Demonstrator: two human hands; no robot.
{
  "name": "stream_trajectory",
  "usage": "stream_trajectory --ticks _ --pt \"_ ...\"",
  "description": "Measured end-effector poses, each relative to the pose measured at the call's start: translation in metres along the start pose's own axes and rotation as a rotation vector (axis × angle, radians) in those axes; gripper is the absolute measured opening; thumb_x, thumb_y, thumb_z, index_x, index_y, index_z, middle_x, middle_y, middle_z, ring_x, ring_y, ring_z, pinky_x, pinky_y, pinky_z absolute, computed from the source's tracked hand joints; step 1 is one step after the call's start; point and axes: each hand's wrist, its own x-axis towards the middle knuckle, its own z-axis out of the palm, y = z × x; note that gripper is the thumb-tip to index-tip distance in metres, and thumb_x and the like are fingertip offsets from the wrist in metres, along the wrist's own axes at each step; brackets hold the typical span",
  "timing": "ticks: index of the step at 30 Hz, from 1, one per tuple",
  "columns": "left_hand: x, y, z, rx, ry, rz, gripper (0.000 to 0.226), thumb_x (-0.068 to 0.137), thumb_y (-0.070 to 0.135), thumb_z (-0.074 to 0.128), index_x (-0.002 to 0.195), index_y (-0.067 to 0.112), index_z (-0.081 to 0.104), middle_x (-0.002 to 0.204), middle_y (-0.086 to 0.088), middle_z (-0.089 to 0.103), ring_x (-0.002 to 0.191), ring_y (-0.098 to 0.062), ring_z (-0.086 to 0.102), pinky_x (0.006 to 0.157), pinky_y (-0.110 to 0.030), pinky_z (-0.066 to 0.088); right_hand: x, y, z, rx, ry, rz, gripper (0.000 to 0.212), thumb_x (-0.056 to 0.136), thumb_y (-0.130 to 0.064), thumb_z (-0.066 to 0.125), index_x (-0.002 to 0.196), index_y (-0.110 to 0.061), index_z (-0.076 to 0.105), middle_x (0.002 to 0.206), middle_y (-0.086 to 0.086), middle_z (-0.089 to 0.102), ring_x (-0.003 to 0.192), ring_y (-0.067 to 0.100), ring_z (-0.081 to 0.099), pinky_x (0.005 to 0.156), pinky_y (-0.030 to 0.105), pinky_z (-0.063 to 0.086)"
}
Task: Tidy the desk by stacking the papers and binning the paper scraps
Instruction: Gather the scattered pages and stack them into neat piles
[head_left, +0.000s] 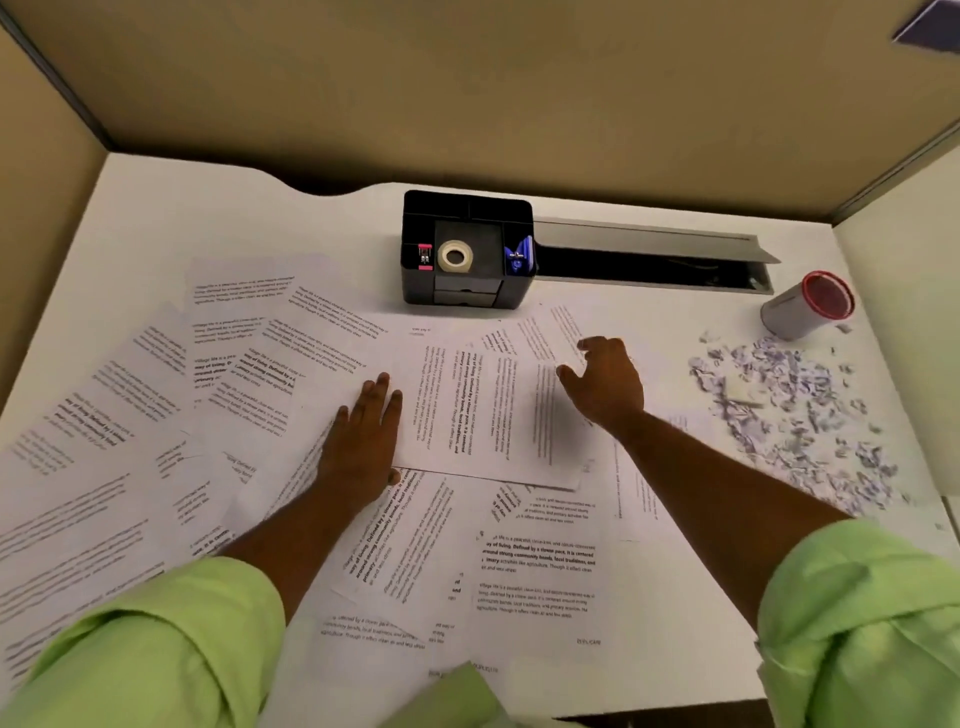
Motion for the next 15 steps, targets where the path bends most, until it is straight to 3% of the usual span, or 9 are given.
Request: stream_trajectory --ticks 3,8,10,12,15 --pt "-0.011 0.013 0.005 0.011 0.055 0.063 0.098 0.090 0.031 0.065 0.156 0.016 -0.008 0.161 -0.007 -0.024 0.150 -0.025 -0.012 0.123 -0.042 0.009 -0.038 0.035 0.013 0.006 -0.062 0.136 0.065 0.089 -0.047 0.074 0.141 -0.016 0.050 0.144 0.011 0.046 0.130 0.034 0.051 0.105 0.048 0.049" --pt "-0.028 0.041 0.014 -0.035 -0.081 0.055 0.093 0.094 0.044 0.055 0.156 0.018 -0.010 0.162 -0.005 -0.020 0.151 -0.023 -0.011 0.123 -0.040 0.004 -0.101 0.066 0.033 -0.046 -0.015 0.297 0.099 0.075 -0.070 0.075 0.146 -0.011 0.039 0.145 0.013 0.040 0.134 0.037 0.042 0.102 0.054 0.047" --pt "-0.035 0.050 0.023 -0.042 -0.112 0.045 0.095 0.093 0.047 0.055 0.156 0.019 -0.010 0.162 -0.006 -0.020 0.151 -0.025 -0.012 0.122 -0.042 0.004 -0.120 0.073 0.038 -0.083 -0.018 0.344 0.116 0.067 -0.081 0.072 0.150 -0.010 0.031 0.152 0.017 0.034 0.140 0.039 0.035 0.108 0.056 0.042" --pt "-0.041 0.056 0.031 -0.058 -0.110 0.023 0.096 0.092 0.049 0.056 0.156 0.019 -0.009 0.162 -0.006 -0.021 0.150 -0.026 -0.012 0.122 -0.044 0.005 -0.132 0.079 0.045 -0.105 -0.091 0.393 0.137 0.063 -0.088 0.068 0.159 -0.008 0.011 0.165 0.024 0.012 0.152 0.045 0.013 0.121 0.059 0.026" --pt "-0.047 0.066 0.036 -0.064 -0.104 0.008 0.097 0.092 0.049 0.057 0.156 0.019 -0.009 0.161 -0.006 -0.023 0.150 -0.026 -0.013 0.123 -0.045 0.006 -0.139 0.088 0.054 -0.081 -0.206 0.410 0.151 0.061 -0.093 0.062 0.159 -0.006 -0.013 0.165 0.030 -0.016 0.154 0.047 -0.014 0.125 0.061 0.007"
